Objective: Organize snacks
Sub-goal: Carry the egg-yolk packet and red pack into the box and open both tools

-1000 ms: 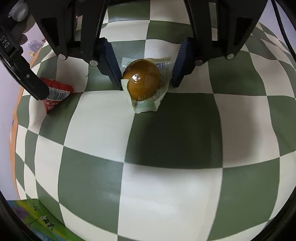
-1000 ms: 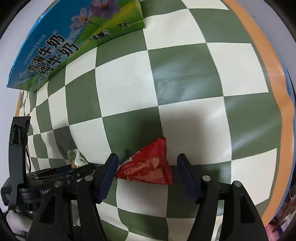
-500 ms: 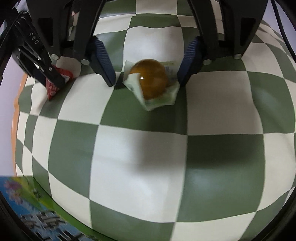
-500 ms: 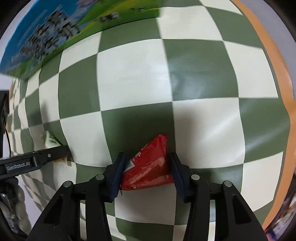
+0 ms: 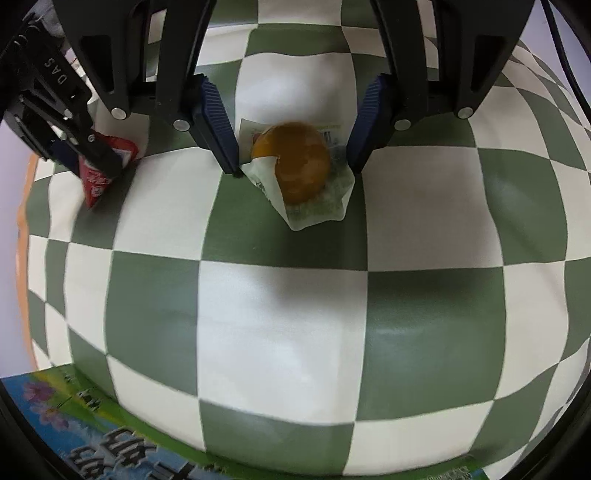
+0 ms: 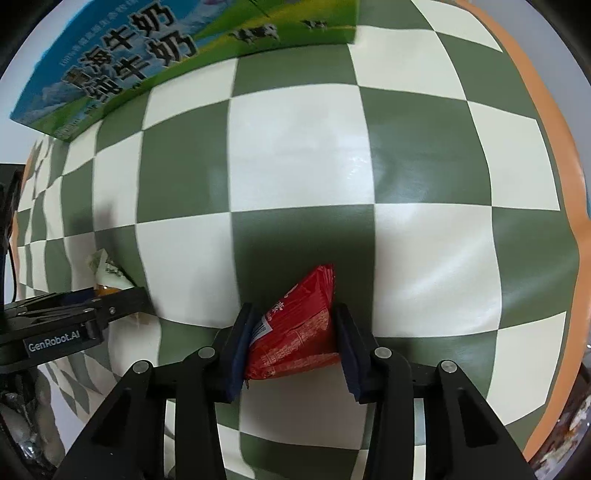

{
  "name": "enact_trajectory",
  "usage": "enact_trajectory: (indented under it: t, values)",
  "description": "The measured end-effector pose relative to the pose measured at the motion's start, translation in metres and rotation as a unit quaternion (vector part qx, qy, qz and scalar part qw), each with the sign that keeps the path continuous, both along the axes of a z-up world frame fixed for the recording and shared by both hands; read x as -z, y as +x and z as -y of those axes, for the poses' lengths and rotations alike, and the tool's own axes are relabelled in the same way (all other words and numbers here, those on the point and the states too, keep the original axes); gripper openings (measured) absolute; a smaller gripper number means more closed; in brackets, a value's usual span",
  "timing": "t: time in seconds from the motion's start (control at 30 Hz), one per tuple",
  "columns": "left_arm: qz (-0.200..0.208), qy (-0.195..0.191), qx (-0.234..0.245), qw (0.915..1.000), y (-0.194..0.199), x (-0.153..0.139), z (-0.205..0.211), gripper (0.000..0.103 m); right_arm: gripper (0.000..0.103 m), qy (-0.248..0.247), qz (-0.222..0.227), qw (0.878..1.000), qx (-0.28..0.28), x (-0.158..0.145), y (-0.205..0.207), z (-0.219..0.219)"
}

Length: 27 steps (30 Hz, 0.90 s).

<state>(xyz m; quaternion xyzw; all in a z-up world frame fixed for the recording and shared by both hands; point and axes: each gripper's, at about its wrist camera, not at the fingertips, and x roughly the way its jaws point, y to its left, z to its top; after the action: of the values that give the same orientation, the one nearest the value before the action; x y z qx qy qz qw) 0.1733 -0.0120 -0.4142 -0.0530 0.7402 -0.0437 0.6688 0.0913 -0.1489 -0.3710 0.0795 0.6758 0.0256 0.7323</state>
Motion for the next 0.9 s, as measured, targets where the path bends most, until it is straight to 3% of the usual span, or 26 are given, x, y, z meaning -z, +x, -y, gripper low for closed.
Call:
enact_trajectory:
  t: [0.23, 0.4, 0.53, 0.67, 0.8, 0.9]
  values:
    - [0.032, -0.027, 0.002, 0.9991, 0.012, -0.048, -0.01, 0.058, 0.044, 0.033, 0.02, 0.999, -0.009, -0.03, 0.004, -0.017]
    - [0.072, -0.063, 0.001, 0.9954, 0.026, -0.1, -0.012, 0.058, 0.044, 0.065, 0.049, 0.997, -0.01, -0.067, 0.018, -0.025]
    - [0.106, -0.096, 0.002, 0.9897, 0.049, -0.145, -0.014, 0.058, 0.044, 0.093, 0.086, 0.992, -0.012, -0.109, 0.036, -0.026]
    - [0.149, -0.106, 0.003, 0.9831, 0.091, -0.187, -0.011, 0.058, 0.044, 0.11, 0.136, 0.985, -0.014, -0.164, 0.069, -0.016]
    - [0.174, -0.09, 0.0, 0.9806, 0.126, -0.207, -0.025, 0.058, 0.044, 0.106, 0.178, 0.978, -0.021, -0.198, 0.106, -0.011]
    - [0.167, -0.079, -0.011, 0.9828, 0.155, -0.198, -0.033, 0.058, 0.044, 0.091, 0.194, 0.976, -0.025, -0.206, 0.143, -0.015]
